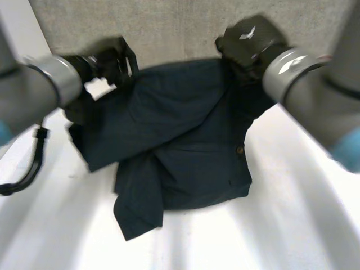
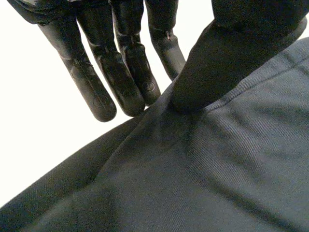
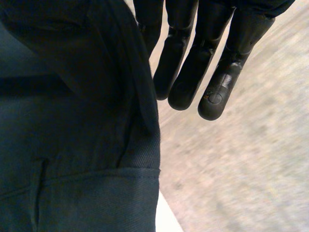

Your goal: Fold the shorts.

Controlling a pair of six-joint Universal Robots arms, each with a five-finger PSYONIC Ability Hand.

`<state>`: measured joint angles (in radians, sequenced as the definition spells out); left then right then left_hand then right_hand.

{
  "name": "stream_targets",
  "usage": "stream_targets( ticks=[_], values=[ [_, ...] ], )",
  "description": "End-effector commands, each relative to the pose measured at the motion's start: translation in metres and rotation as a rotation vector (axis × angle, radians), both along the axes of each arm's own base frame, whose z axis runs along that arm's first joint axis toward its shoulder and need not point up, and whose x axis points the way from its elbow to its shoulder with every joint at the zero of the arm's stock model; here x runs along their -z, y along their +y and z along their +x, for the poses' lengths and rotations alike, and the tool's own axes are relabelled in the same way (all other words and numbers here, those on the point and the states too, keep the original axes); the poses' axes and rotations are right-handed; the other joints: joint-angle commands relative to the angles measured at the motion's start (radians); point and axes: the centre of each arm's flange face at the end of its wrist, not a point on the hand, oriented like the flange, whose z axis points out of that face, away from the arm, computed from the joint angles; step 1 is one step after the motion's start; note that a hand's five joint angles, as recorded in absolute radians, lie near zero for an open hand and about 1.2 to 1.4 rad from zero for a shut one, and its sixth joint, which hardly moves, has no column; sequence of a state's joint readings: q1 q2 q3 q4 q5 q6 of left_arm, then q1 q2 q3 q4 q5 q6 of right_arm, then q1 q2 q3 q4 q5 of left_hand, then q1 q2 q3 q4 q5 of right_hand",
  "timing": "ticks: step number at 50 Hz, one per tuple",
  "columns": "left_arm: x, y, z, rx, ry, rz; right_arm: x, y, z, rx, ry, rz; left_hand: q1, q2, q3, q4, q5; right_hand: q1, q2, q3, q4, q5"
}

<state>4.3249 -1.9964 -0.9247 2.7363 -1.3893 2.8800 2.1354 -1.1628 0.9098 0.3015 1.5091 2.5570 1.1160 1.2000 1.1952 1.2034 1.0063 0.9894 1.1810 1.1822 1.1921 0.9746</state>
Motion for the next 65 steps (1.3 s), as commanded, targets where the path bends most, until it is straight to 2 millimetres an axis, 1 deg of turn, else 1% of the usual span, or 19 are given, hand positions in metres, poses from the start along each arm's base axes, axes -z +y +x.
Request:
stream_targets(
  ticks=[1, 6, 7, 9, 12, 15, 17, 23, 26, 27, 30, 31, 35, 40, 45, 50, 56, 60, 65],
  values=[
    [0.085, -0.083, -0.025, -0.068, -0.051, -0.026, 0.068, -0.065, 0.041, 0.001, -0.008, 0.013, 0.28, 0.196, 0.201, 0.193, 0.215, 0.407, 0.215, 0.214, 0.204, 0.247],
    [0.091, -0.124, -0.03, -0.158, -0.036, -0.276, 0.104, -0.102, 0.065, -0.006, -0.092, -0.14, 0.28, 0.196, 0.201, 0.193, 0.215, 0.407, 0.215, 0.214, 0.204, 0.247],
    [0.089, -0.129, -0.03, -0.172, -0.034, -0.322, 0.113, -0.109, 0.071, -0.018, -0.122, -0.2, 0.176, 0.092, 0.097, 0.089, 0.111, -0.043, -0.234, -0.235, -0.245, -0.202],
    [0.082, -0.138, -0.03, -0.215, -0.03, -0.441, 0.121, -0.116, 0.074, -0.014, -0.138, -0.243, -0.357, -0.441, -0.437, -0.445, -0.422, -0.78, -0.972, -0.973, -0.983, -0.94],
    [0.076, -0.141, -0.03, -0.246, -0.041, -0.535, 0.134, -0.117, 0.076, -0.012, -0.11, -0.239, -0.941, -1.025, -1.021, -1.029, -1.006, -0.815, -1.006, -1.008, -1.018, -0.975],
    [0.075, -0.131, -0.034, -0.233, -0.068, -0.542, 0.132, -0.111, 0.07, -0.006, -0.08, -0.179, -0.941, -1.025, -1.021, -1.029, -1.006, -0.815, -1.006, -1.008, -1.018, -0.975],
    [0.069, -0.117, -0.034, -0.218, -0.097, -0.536, 0.124, -0.104, 0.065, -0.004, -0.066, -0.144, -0.941, -1.025, -1.021, -1.029, -1.006, -0.815, -1.006, -1.008, -1.018, -0.975],
    [0.042, -0.071, -0.024, -0.194, -0.156, -0.532, 0.09, -0.079, 0.023, 0.045, -0.02, 0.018, -0.941, -1.025, -1.021, -1.029, -1.006, -0.815, -1.006, -1.008, -1.018, -0.975],
    [0.04, -0.036, -0.02, -0.159, -0.199, -0.494, 0.088, -0.052, 0.004, 0.044, 0.044, 0.155, -0.926, -1.01, -1.005, -1.013, -0.991, -0.815, -1.006, -1.008, -1.018, -0.975],
    [0.042, -0.013, -0.021, -0.125, -0.22, -0.465, 0.09, -0.044, 0.0, 0.038, 0.061, 0.189, -0.906, -0.99, -0.985, -0.993, -0.97, -0.815, -1.006, -1.008, -1.018, -0.975],
    [0.051, 0.022, -0.024, -0.06, -0.252, -0.398, 0.107, -0.016, -0.014, 0.02, 0.126, 0.337, -0.902, -0.986, -0.982, -0.99, -0.967, -0.815, -1.006, -1.008, -1.018, -0.975],
    [0.059, 0.044, -0.024, -0.016, -0.282, -0.347, 0.113, -0.012, -0.018, 0.02, 0.136, 0.369, -0.891, -0.975, -0.97, -0.978, -0.956, -0.799, -0.991, -0.992, -1.002, -0.959],
    [0.088, 0.087, -0.026, 0.079, -0.354, -0.21, 0.144, 0.004, -0.029, 0.011, 0.15, 0.472, -0.791, -0.875, -0.87, -0.879, -0.856, -0.678, -0.87, -0.871, -0.881, -0.838],
    [0.13, 0.116, -0.032, 0.174, -0.437, -0.093, 0.17, 0.009, -0.028, -0.021, 0.089, 0.462, -0.615, -0.699, -0.694, -0.702, -0.68, -0.605, -0.797, -0.798, -0.808, -0.765],
    [0.165, 0.11, -0.038, 0.17, -0.485, -0.045, 0.196, 0.001, -0.022, -0.021, 0.015, 0.452, -0.565, -0.649, -0.644, -0.652, -0.63, -0.54, -0.732, -0.733, -0.743, -0.7],
    [0.173, 0.089, -0.04, 0.057, -0.508, -0.068, 0.222, -0.009, -0.014, -0.011, 0.005, 0.489, -0.559, -0.643, -0.638, -0.646, -0.624, -0.514, -0.706, -0.707, -0.717, -0.674],
    [0.176, 0.061, -0.025, -0.088, -0.537, -0.074, 0.223, -0.017, -0.01, -0.011, -0.013, 0.461, -0.562, -0.646, -0.641, -0.649, -0.627, -0.077, -0.269, -0.27, -0.28, -0.237],
    [0.173, 0.04, -0.008, -0.147, -0.569, -0.082, 0.22, -0.023, -0.01, 0.007, -0.024, 0.433, -0.571, -0.655, -0.65, -0.658, -0.636, 0.406, 0.215, 0.213, 0.203, 0.246],
    [0.172, 0.018, 0.014, -0.208, -0.636, -0.095, 0.213, -0.026, -0.015, 0.056, -0.017, 0.414, -0.574, -0.658, -0.653, -0.661, -0.639, 0.407, 0.215, 0.214, 0.204, 0.247]
  ],
)
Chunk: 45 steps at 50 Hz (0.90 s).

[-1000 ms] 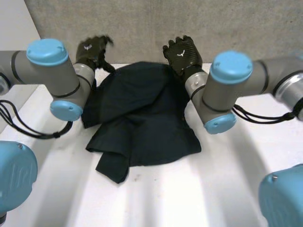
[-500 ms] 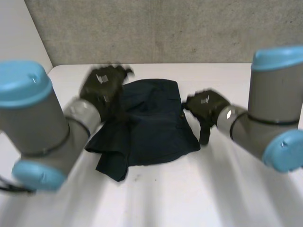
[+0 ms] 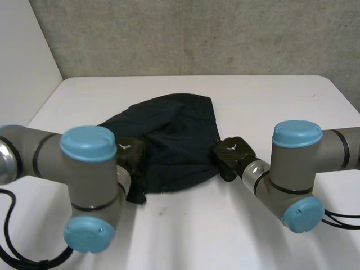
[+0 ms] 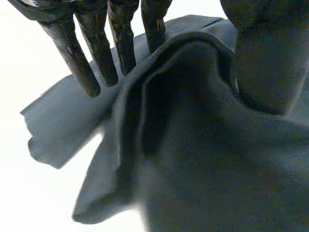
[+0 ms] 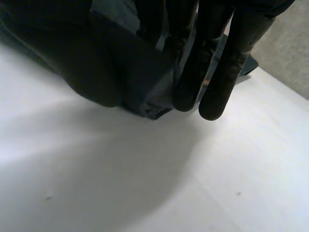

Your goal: Fold the shorts.

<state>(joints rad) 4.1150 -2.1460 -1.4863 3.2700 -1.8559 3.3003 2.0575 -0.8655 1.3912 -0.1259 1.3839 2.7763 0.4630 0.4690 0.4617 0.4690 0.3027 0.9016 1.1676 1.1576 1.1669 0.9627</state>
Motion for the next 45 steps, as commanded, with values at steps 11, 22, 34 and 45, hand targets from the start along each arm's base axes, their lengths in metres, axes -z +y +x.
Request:
stream_targets(
  ticks=[11, 22, 34, 45],
  values=[
    [-0.026, -0.029, 0.055, -0.106, -0.104, -0.069, -0.033, 0.006, -0.015, 0.039, 0.073, -0.093, 0.0, -0.006, 0.001, -0.006, -0.014, 0.495, 0.229, 0.239, 0.229, 0.259],
    [-0.058, 0.004, 0.057, 0.039, -0.03, -0.11, -0.044, 0.019, -0.026, 0.032, 0.108, -0.069, -0.044, -0.05, -0.043, -0.05, -0.058, 0.495, 0.229, 0.239, 0.229, 0.259],
    [-0.029, 0.058, 0.054, 0.247, -0.008, 0.027, -0.042, 0.022, -0.037, 0.065, 0.118, -0.044, 0.065, 0.059, 0.066, 0.059, 0.05, 0.495, 0.229, 0.239, 0.229, 0.259],
    [-0.001, 0.06, 0.058, 0.247, -0.037, 0.109, -0.055, 0.018, -0.061, 0.119, 0.108, -0.055, 0.0, -0.006, 0.002, -0.006, -0.014, 0.495, 0.229, 0.239, 0.229, 0.259]
  ],
)
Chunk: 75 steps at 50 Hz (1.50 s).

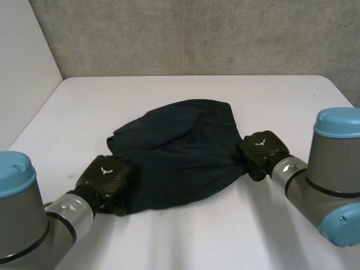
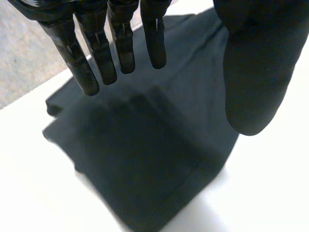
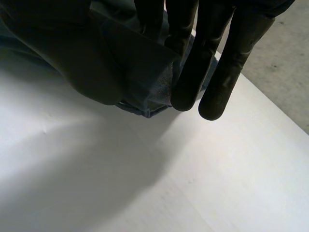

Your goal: Fold the shorts.

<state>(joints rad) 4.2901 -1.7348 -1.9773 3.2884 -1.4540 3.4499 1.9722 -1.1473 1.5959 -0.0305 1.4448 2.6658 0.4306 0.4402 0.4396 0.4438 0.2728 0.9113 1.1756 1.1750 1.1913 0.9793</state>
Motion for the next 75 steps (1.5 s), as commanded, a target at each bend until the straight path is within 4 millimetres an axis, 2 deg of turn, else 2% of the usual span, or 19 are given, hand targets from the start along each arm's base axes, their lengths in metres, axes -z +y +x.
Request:
stream_targets(
  ticks=[1, 12, 22, 26, 31, 34, 37, 41, 42, 43, 47, 49, 51, 55, 59, 61, 65, 69, 75],
  values=[
    [0.017, -0.004, 0.0, -0.007, -0.021, 0.035, -0.005, -0.001, -0.012, 0.022, -0.005, -0.001, 0.012, 0.003, 0.003, -0.001, -0.005, 0.485, 0.221, 0.221, 0.205, 0.242],
    [0.039, -0.014, -0.006, 0.006, -0.059, 0.054, 0.002, 0.004, -0.013, 0.008, -0.007, 0.025, -0.003, -0.012, -0.012, -0.016, -0.02, 0.485, 0.221, 0.221, 0.205, 0.242],
    [0.044, -0.023, -0.008, 0.017, -0.103, -0.023, 0.003, 0.005, -0.013, 0.008, -0.006, 0.025, 0.12, 0.111, 0.111, 0.107, 0.104, 0.485, 0.221, 0.221, 0.205, 0.242],
    [0.049, -0.026, -0.009, 0.024, -0.121, -0.037, 0.003, 0.004, -0.013, 0.009, -0.006, 0.025, 0.279, 0.269, 0.27, 0.265, 0.262, 0.485, 0.221, 0.221, 0.205, 0.242],
    [0.049, -0.026, -0.009, 0.026, -0.122, -0.038, 0.004, 0.006, -0.013, 0.008, -0.001, 0.029, 0.87, 0.861, 0.862, 0.857, 0.854, 0.485, 0.221, 0.221, 0.205, 0.242],
    [0.045, -0.025, -0.009, 0.026, -0.12, -0.045, 0.003, 0.006, -0.014, 0.005, 0.006, 0.028, 0.966, 0.956, 0.957, 0.952, 0.949, 0.485, 0.221, 0.221, 0.205, 0.242],
    [0.019, -0.027, -0.01, 0.021, -0.088, -0.112, -0.006, 0.006, -0.014, 0.003, 0.008, 0.004, 0.966, 0.956, 0.957, 0.952, 0.949, 0.485, 0.221, 0.221, 0.205, 0.242],
    [-0.029, -0.02, -0.009, 0.02, -0.039, -0.213, -0.044, 0.013, -0.017, -0.017, 0.029, -0.078, 0.966, 0.956, 0.957, 0.952, 0.949, 0.485, 0.221, 0.221, 0.205, 0.242],
    [-0.041, -0.019, -0.009, 0.019, -0.025, -0.24, -0.062, 0.016, -0.018, -0.026, 0.04, -0.118, 0.966, 0.956, 0.957, 0.952, 0.949, 0.485, 0.221, 0.221, 0.205, 0.242],
    [-0.068, -0.016, -0.007, 0.012, 0.008, -0.306, -0.071, 0.018, -0.018, -0.03, 0.045, -0.137, 0.966, 0.956, 0.957, 0.952, 0.949, 0.485, 0.221, 0.221, 0.205, 0.242],
    [-0.141, -0.004, 0.001, -0.008, 0.098, -0.496, -0.12, 0.022, -0.021, -0.035, 0.046, -0.25, 0.966, 0.956, 0.957, 0.952, 0.949, 0.485, 0.221, 0.221, 0.205, 0.242],
    [-0.164, 0.003, 0.003, -0.011, 0.129, -0.557, -0.147, 0.027, -0.023, -0.035, 0.041, -0.296, 0.966, 0.956, 0.957, 0.952, 0.949, 0.485, 0.221, 0.221, 0.205, 0.242],
    [-0.188, 0.008, 0.005, -0.013, 0.155, -0.613, -0.162, 0.03, -0.024, -0.035, 0.042, -0.312, 0.966, 0.956, 0.957, 0.952, 0.949, 0.485, 0.221, 0.221, 0.205, 0.242],
    [-0.204, 0.007, 0.005, -0.014, 0.165, -0.637, -0.186, 0.035, -0.025, -0.044, 0.05, -0.319, 0.966, 0.956, 0.957, 0.952, 0.949, 0.485, 0.221, 0.221, 0.205, 0.242],
    [-0.197, -0.003, 0.0, -0.009, 0.152, -0.606, -0.194, 0.036, -0.024, -0.051, 0.057, -0.322, 0.966, 0.956, 0.957, 0.952, 0.949, 0.485, 0.221, 0.221, 0.205, 0.242],
    [-0.185, -0.013, -0.004, -0.008, 0.134, -0.566, -0.186, 0.028, -0.02, -0.054, 0.071, -0.299, 0.966, 0.956, 0.957, 0.952, 0.949, 0.485, 0.221, 0.221, 0.205, 0.242],
    [-0.147, -0.037, -0.017, 0.006, 0.08, -0.45, -0.151, 0.004, -0.011, -0.057, 0.108, -0.201, 0.966, 0.956, 0.957, 0.952, 0.949, 0.485, 0.221, 0.221, 0.205, 0.242],
    [-0.097, -0.079, -0.038, 0.015, 0.033, -0.361, -0.121, -0.018, -0.001, -0.06, 0.134, -0.135, 0.966, 0.956, 0.957, 0.952, 0.949, 0.485, 0.221, 0.221, 0.205, 0.242],
    [-0.074, -0.138, -0.064, 0.005, 0.052, -0.407, -0.087, -0.064, 0.016, -0.006, 0.142, -0.156, 0.966, 0.956, 0.957, 0.952, 0.949, 0.485, 0.221, 0.221, 0.205, 0.242]
  ],
)
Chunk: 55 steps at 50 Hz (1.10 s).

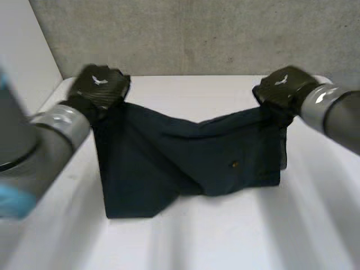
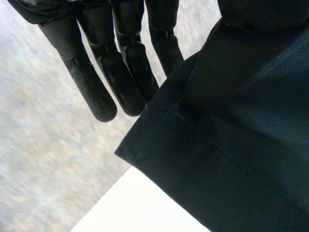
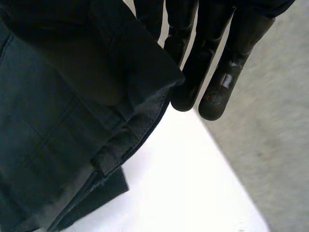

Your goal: Fold the shorts.

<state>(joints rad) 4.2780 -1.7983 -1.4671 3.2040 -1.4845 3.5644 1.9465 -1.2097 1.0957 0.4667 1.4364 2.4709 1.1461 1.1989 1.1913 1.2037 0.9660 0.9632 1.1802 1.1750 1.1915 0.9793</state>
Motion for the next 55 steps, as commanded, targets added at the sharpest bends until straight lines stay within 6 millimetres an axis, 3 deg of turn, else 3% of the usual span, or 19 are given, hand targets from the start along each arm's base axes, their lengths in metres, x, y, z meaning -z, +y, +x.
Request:
stream_targets(
  ticks=[1, 4, 7, 8, 9, 10, 14, 17, 21, 28, 30, 32, 34, 35, 38, 39, 43, 47, 55],
  values=[
    [0.033, -0.072, -0.03, -0.01, 0.015, -0.042, 0.042, -0.062, 0.021, 0.078, -0.002, -0.065, 0.25, 0.197, 0.205, 0.193, 0.256, 0.433, 0.216, 0.221, 0.205, 0.242],
    [0.007, -0.1, -0.044, -0.001, 0.075, -0.169, 0.032, -0.09, 0.028, 0.124, -0.051, -0.206, 0.25, 0.197, 0.205, 0.193, 0.256, 0.433, 0.216, 0.221, 0.205, 0.242],
    [-0.039, -0.118, -0.054, 0.022, 0.17, -0.378, -0.001, -0.117, 0.039, 0.133, -0.154, -0.424, 0.25, 0.197, 0.205, 0.193, 0.256, 0.433, 0.216, 0.221, 0.205, 0.242],
    [-0.06, -0.122, -0.056, 0.029, 0.211, -0.471, -0.026, -0.126, 0.044, 0.12, -0.217, -0.558, 0.25, 0.197, 0.205, 0.193, 0.256, 0.433, 0.216, 0.221, 0.205, 0.242],
    [-0.093, -0.124, -0.057, 0.04, 0.278, -0.622, -0.037, -0.128, 0.045, 0.112, -0.244, -0.607, 0.25, 0.197, 0.205, 0.193, 0.256, 0.433, 0.216, 0.221, 0.205, 0.242],
    [-0.104, -0.124, -0.057, 0.044, 0.303, -0.681, -0.061, -0.13, 0.049, 0.08, -0.305, -0.727, 0.25, 0.197, 0.205, 0.193, 0.256, 0.433, 0.216, 0.221, 0.205, 0.242],
    [-0.166, -0.107, -0.052, 0.053, 0.447, -0.96, -0.103, -0.124, 0.051, 0.037, -0.405, -0.925, 0.25, 0.197, 0.205, 0.193, 0.256, 0.433, 0.216, 0.221, 0.205, 0.242],
    [-0.176, -0.101, -0.048, 0.06, 0.476, -0.979, -0.112, -0.12, 0.048, 0.041, -0.439, -0.946, 0.25, 0.197, 0.205, 0.193, 0.256, 0.433, 0.216, 0.221, 0.205, 0.242],
    [-0.16, -0.102, -0.047, 0.073, 0.488, -0.895, -0.097, -0.121, 0.049, 0.048, -0.429, -0.879, 0.25, 0.197, 0.205, 0.193, 0.256, 0.433, 0.216, 0.221, 0.205, 0.242],
    [-0.084, -0.107, -0.05, 0.068, 0.404, -0.666, -0.05, -0.125, 0.049, 0.062, -0.358, -0.716, 0.25, 0.197, 0.205, 0.193, 0.256, 0.433, 0.216, 0.221, 0.205, 0.242],
    [-0.052, -0.105, -0.049, 0.063, 0.367, -0.575, -0.035, -0.126, 0.05, 0.058, -0.339, -0.674, 0.25, 0.197, 0.205, 0.193, 0.256, 0.433, 0.216, 0.221, 0.205, 0.242],
    [-0.032, -0.102, -0.05, 0.061, 0.34, -0.522, -0.007, -0.127, 0.05, 0.056, -0.302, -0.595, 0.25, 0.197, 0.205, 0.193, 0.256, 0.433, 0.216, 0.221, 0.205, 0.242],
    [0.007, -0.097, -0.05, 0.057, 0.288, -0.411, 0.018, -0.129, 0.051, 0.052, -0.268, -0.533, 0.25, 0.197, 0.205, 0.193, 0.256, 0.433, 0.216, 0.221, 0.205, 0.242],
    [0.015, -0.094, -0.049, 0.056, 0.276, -0.385, 0.045, -0.13, 0.052, 0.05, -0.226, -0.462, 0.25, 0.197, 0.205, 0.193, 0.256, 0.433, 0.216, 0.221, 0.205, 0.242],
    [0.059, -0.085, -0.047, 0.039, 0.2, -0.247, 0.086, -0.126, 0.051, 0.047, -0.149, -0.335, 0.25, 0.197, 0.205, 0.193, 0.256, 0.433, 0.216, 0.221, 0.205, 0.242],
    [0.074, -0.082, -0.046, 0.026, 0.17, -0.2, 0.113, -0.121, 0.05, 0.04, -0.086, -0.246, 0.25, 0.197, 0.205, 0.193, 0.256, 0.433, 0.216, 0.221, 0.205, 0.242],
    [0.114, -0.064, -0.042, -0.027, 0.019, -0.049, 0.152, -0.103, 0.046, 0.026, 0.045, -0.086, 0.25, 0.197, 0.205, 0.193, 0.256, 0.433, 0.216, 0.221, 0.205, 0.242],
    [0.131, -0.039, -0.037, -0.058, -0.112, 0.081, 0.157, -0.081, 0.035, 0.03, 0.093, 0.045, 0.25, 0.197, 0.205, 0.193, 0.256, 0.433, 0.216, 0.221, 0.205, 0.242],
    [0.108, 0.011, -0.016, -0.062, -0.211, 0.226, 0.115, -0.026, 0.009, 0.033, 0.127, 0.121, 0.25, 0.197, 0.205, 0.193, 0.256, 0.433, 0.216, 0.221, 0.205, 0.242]
  ],
)
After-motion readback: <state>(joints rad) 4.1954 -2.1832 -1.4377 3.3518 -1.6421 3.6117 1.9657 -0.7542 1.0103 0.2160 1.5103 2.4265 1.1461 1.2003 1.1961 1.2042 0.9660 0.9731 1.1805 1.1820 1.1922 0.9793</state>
